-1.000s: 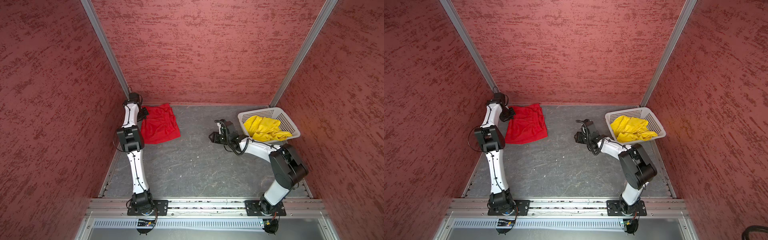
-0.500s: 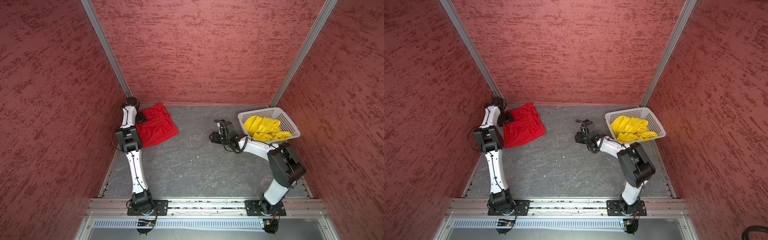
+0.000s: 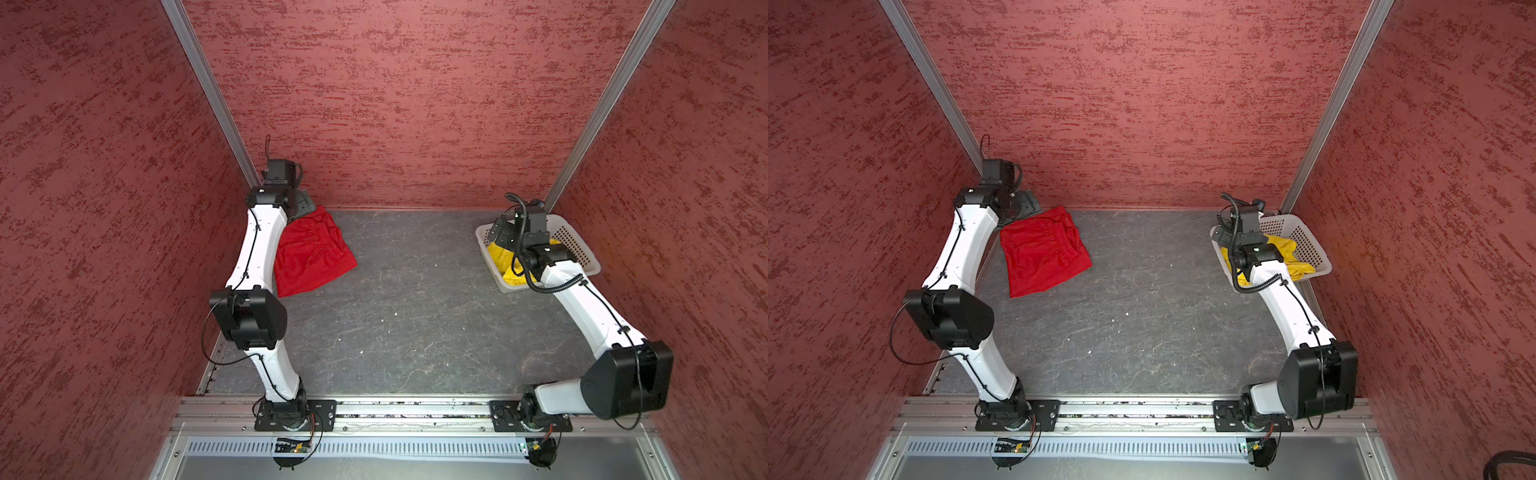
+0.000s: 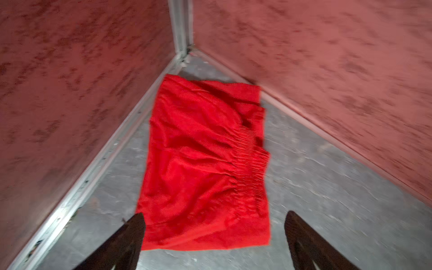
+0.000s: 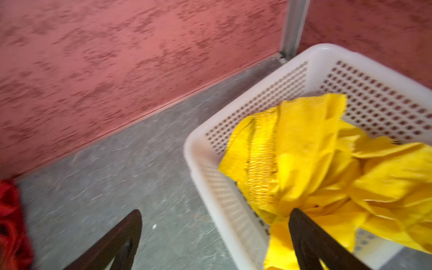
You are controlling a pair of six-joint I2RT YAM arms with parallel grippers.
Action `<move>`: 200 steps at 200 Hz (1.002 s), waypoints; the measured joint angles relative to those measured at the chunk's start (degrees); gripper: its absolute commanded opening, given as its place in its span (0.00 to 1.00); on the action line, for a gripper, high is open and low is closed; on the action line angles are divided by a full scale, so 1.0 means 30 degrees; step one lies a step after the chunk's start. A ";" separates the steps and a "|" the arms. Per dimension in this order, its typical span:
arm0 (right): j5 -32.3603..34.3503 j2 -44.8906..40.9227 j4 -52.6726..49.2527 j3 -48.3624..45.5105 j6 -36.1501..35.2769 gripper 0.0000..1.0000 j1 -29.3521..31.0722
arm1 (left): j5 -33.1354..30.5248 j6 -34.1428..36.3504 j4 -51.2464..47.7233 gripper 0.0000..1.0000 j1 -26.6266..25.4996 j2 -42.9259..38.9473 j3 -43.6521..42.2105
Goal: Fold and stack the shorts
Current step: 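Reach the right gripper into the basket and grasp the yellow shorts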
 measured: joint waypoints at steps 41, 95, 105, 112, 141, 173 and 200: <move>0.0131 0.4495 -0.0627 0.1056 -0.0801 0.99 -0.2193 | 0.1035 -0.0153 0.1712 0.86 -0.4255 -0.1698 -0.3650; -0.0321 1.1366 -0.1209 0.5581 -0.1472 0.97 -0.3614 | 0.3453 -0.1056 0.2812 0.87 -0.5340 -0.1698 -0.6856; -0.0495 1.2451 -0.1406 0.6470 -0.1625 0.90 -0.3723 | 0.3759 -0.1144 0.2907 0.89 -0.5399 -0.1654 -0.7184; -0.0627 1.3216 -0.1523 0.7140 -0.1683 0.83 -0.3767 | 0.3927 -0.1246 0.2951 0.89 -0.5442 -0.1625 -0.7322; -0.2033 1.5606 -0.1938 0.9515 -0.1712 0.49 -0.3934 | 0.4379 -0.1421 0.3169 0.89 -0.5574 -0.1158 -0.7395; -0.3395 1.6852 -0.2390 1.2444 -0.1530 0.00 -0.3534 | 0.4707 -0.1486 0.3388 0.90 -0.5581 -0.0299 -0.7373; -0.4299 1.8258 -0.2579 1.5030 -0.1450 0.00 -0.2943 | 0.4962 -0.1545 0.3432 0.90 -0.5581 0.0182 -0.7278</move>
